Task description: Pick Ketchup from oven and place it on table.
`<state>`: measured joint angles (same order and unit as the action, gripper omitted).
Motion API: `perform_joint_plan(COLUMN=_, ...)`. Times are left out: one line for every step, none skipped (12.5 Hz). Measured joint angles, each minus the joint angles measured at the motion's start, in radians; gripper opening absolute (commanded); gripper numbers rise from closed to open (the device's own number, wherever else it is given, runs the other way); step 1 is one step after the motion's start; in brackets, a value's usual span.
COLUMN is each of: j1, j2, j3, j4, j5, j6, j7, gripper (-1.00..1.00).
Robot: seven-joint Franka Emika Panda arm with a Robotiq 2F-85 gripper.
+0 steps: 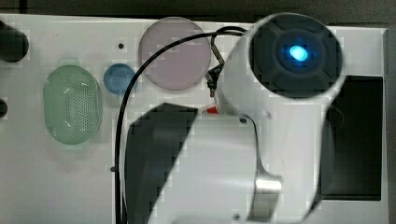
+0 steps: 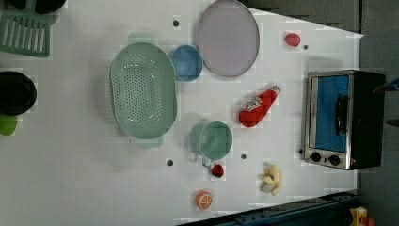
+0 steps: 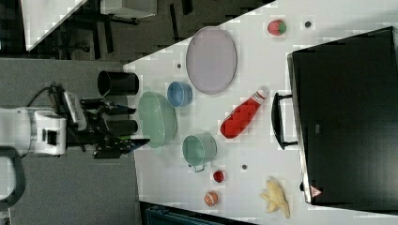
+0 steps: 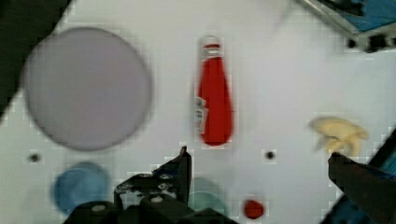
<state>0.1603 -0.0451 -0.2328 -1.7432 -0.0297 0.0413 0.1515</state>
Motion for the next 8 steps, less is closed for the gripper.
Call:
perform_joint_plan(j1=-0.006, j2=0.022, j3=0.012, j4=0.003, j5=0.001, j6=0.000, j7=0.000, gripper=1.00)
perform_joint_plan(j1=-0.001, j2=0.040, j3=0.012, j4=0.004, j5=0.002, j6=-0.013, j7=0.000, gripper=1.00)
perform_joint_plan(j1=-0.004, j2=0.045, j3=0.017, j4=0.000, j5=0.005, j6=-0.030, j7=0.002, gripper=1.00)
perform_joint_plan(j1=-0.002, j2=0.042, j3=0.025, j4=-0.005, j5=0.005, j6=-0.021, j7=0.008, gripper=1.00)
perform_joint_plan(j1=-0.002, j2=0.038, j3=0.035, j4=-0.004, j5=0.005, j6=-0.022, j7=0.008, gripper=1.00)
perform_joint_plan(j1=0.009, j2=0.040, j3=0.026, j4=0.017, j5=0.000, j6=-0.021, j7=0.011, gripper=1.00)
perform_joint_plan(j1=0.013, j2=0.028, j3=0.020, j4=0.021, j5=-0.014, j6=-0.019, j7=0.011, gripper=1.00)
perform_joint_plan(j1=0.006, j2=0.013, j3=0.021, j4=0.017, j5=0.004, j6=-0.026, j7=0.011, gripper=1.00)
